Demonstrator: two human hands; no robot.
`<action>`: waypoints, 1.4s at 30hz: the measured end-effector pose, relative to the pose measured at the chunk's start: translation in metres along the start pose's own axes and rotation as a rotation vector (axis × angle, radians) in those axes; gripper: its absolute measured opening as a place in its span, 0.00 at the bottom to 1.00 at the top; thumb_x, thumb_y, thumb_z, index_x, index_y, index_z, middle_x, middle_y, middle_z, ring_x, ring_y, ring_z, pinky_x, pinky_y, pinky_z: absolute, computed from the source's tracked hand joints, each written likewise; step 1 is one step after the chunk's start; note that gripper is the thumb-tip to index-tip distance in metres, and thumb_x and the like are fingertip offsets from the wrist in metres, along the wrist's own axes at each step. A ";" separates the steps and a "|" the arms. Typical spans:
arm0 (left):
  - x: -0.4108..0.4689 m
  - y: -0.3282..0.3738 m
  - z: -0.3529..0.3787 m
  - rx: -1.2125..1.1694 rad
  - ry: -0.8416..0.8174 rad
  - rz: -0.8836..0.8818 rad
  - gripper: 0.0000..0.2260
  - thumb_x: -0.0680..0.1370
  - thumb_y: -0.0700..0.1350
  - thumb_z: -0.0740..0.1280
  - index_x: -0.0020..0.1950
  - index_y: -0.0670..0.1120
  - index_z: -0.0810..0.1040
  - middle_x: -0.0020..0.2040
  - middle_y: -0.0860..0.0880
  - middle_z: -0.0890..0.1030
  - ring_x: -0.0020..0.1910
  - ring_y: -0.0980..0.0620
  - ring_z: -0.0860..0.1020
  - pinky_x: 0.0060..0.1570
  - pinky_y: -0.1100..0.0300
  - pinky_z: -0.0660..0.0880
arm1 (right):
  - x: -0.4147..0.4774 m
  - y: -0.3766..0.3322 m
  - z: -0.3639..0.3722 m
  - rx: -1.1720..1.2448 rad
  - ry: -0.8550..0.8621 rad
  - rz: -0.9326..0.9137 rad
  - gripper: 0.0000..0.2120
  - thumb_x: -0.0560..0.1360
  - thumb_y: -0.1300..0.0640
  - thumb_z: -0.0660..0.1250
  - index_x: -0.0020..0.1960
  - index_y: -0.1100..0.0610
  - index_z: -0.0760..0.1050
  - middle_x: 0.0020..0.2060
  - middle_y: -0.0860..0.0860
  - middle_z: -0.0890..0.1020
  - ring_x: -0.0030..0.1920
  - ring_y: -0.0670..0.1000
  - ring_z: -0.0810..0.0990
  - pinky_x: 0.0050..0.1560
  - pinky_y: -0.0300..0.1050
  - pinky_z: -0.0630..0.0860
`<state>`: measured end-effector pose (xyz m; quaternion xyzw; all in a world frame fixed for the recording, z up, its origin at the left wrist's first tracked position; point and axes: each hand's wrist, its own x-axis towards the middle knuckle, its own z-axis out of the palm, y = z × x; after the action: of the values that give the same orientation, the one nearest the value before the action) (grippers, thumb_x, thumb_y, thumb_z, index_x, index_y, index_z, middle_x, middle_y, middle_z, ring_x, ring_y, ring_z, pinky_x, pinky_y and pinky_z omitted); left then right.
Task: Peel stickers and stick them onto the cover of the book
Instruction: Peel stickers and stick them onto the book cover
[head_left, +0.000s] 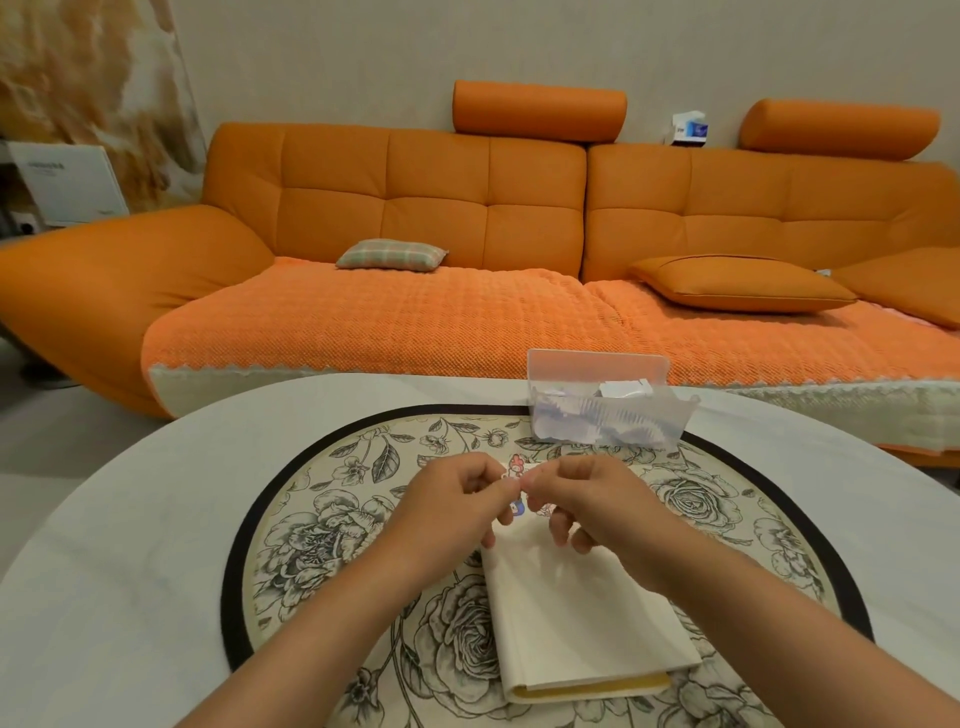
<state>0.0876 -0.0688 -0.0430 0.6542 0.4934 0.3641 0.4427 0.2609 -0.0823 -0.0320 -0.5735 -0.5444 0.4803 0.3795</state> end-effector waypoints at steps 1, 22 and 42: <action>0.000 -0.001 0.000 0.011 0.007 0.001 0.09 0.79 0.46 0.68 0.40 0.47 0.80 0.33 0.53 0.82 0.28 0.53 0.78 0.27 0.69 0.68 | 0.000 0.000 0.001 -0.071 0.059 -0.046 0.06 0.75 0.53 0.73 0.43 0.55 0.83 0.35 0.51 0.81 0.28 0.47 0.74 0.28 0.39 0.68; 0.006 -0.019 -0.017 0.496 0.074 0.156 0.11 0.81 0.48 0.65 0.61 0.59 0.80 0.57 0.62 0.78 0.57 0.63 0.73 0.56 0.65 0.71 | 0.002 0.004 -0.004 -0.307 0.017 0.017 0.12 0.77 0.51 0.72 0.41 0.60 0.83 0.30 0.51 0.82 0.25 0.47 0.73 0.27 0.35 0.69; 0.013 -0.049 -0.015 0.617 -0.116 0.286 0.15 0.85 0.49 0.57 0.70 0.57 0.75 0.74 0.60 0.67 0.73 0.62 0.59 0.73 0.57 0.62 | 0.004 0.012 0.020 -0.647 0.052 0.029 0.19 0.75 0.47 0.71 0.28 0.54 0.77 0.25 0.49 0.78 0.25 0.43 0.71 0.33 0.40 0.69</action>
<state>0.0617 -0.0467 -0.0834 0.8395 0.4576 0.2181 0.1957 0.2444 -0.0812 -0.0490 -0.6842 -0.6506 0.2729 0.1847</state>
